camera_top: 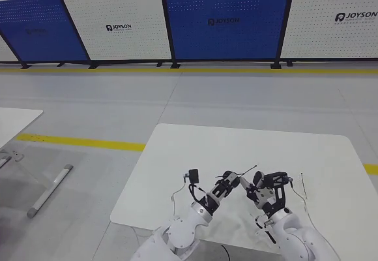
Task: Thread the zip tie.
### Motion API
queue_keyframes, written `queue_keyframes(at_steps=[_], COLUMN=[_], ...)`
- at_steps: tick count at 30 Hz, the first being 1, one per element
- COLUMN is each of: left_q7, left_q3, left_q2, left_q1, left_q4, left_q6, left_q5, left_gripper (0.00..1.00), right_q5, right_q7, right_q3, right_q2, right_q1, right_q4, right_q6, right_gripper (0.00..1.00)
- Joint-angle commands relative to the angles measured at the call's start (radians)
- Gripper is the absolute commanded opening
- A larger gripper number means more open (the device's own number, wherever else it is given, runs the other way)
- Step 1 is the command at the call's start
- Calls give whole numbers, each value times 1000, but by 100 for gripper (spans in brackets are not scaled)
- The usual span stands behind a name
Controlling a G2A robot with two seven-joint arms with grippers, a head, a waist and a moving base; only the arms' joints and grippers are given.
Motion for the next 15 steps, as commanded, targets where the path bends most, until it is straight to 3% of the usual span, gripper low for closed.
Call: queue_keyframes(at_steps=[1,15], left_q7=[4,45], left_q3=[3,36], left_q2=[-1,-10], left_q1=[-1,-10], left_q4=[1,19], left_q6=[-1,1], left_q5=[3,37], left_gripper=[0,0], right_q5=[-1,-11], right_q7=[1,-9], right_q3=[1,10], right_q2=[0,2], right_q1=[0,-10], right_q4=[0,-10], right_q6=[-4,-31], right_gripper=[44,36])
